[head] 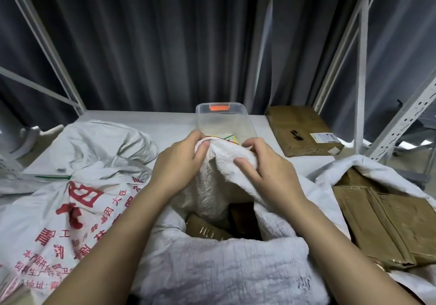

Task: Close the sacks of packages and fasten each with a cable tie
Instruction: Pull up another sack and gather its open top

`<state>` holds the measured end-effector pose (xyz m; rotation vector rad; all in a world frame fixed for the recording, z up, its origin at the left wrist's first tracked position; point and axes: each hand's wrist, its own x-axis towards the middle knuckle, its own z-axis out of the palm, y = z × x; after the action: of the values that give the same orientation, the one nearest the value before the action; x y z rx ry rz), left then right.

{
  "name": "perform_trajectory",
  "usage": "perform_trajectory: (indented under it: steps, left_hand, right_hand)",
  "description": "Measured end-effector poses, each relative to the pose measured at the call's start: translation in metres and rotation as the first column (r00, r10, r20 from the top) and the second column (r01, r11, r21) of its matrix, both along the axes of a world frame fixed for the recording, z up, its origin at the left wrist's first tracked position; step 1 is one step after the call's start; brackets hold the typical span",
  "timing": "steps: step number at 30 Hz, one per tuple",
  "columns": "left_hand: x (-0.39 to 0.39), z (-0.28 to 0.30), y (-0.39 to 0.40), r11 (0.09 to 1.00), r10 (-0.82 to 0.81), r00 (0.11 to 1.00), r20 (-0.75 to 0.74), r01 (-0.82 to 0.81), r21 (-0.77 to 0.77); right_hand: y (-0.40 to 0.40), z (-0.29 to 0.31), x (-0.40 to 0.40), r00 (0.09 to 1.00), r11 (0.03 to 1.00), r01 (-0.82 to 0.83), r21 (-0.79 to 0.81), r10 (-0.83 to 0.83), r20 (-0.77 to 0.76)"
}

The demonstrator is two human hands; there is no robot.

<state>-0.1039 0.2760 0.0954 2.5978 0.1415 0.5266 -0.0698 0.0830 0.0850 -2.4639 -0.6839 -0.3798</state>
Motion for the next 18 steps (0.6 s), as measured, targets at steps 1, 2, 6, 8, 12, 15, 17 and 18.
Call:
perform_trajectory:
  steps: [1,2,6,8,12,15,17,18]
  left_hand:
    - [0.002,0.0,0.001,0.998,-0.024,0.998,-0.056,0.021,-0.058]
    - [0.002,-0.001,0.002,0.995,-0.05,0.995,-0.083,0.042,-0.096]
    - [0.0,0.003,-0.005,0.983,-0.142,0.971,0.194,0.115,0.145]
    - [0.0,0.005,-0.017,0.942,-0.25,0.93,0.27,0.168,0.292]
    - [0.009,0.005,-0.033,0.898,-0.289,0.922,0.258,0.167,0.408]
    - [0.014,0.016,-0.04,0.904,-0.168,0.981,0.101,0.113,0.412]
    - [0.022,0.021,-0.036,0.936,-0.102,0.995,-0.012,0.1,0.338]
    - [0.025,0.023,-0.031,0.951,-0.088,0.994,-0.066,0.103,0.29]
  right_hand:
    - [-0.001,-0.001,0.0,0.999,0.999,0.012,0.033,-0.014,0.044]
    - [-0.001,-0.001,0.001,1.0,0.993,-0.002,0.12,0.0,0.018]
    - [0.001,0.016,0.015,0.928,0.841,-0.112,0.529,0.278,-0.246]
    - [0.002,0.021,0.017,0.839,0.756,-0.132,0.641,0.43,-0.334]
    - [-0.003,0.024,0.013,0.736,0.594,-0.037,0.804,0.56,-0.38]
    - [-0.015,0.02,0.009,0.921,0.832,-0.031,0.554,0.24,-0.308]
    - [-0.026,0.014,0.006,0.984,0.976,0.048,0.213,-0.01,-0.176]
    - [-0.028,0.011,0.005,0.991,0.99,0.09,0.11,-0.079,-0.105]
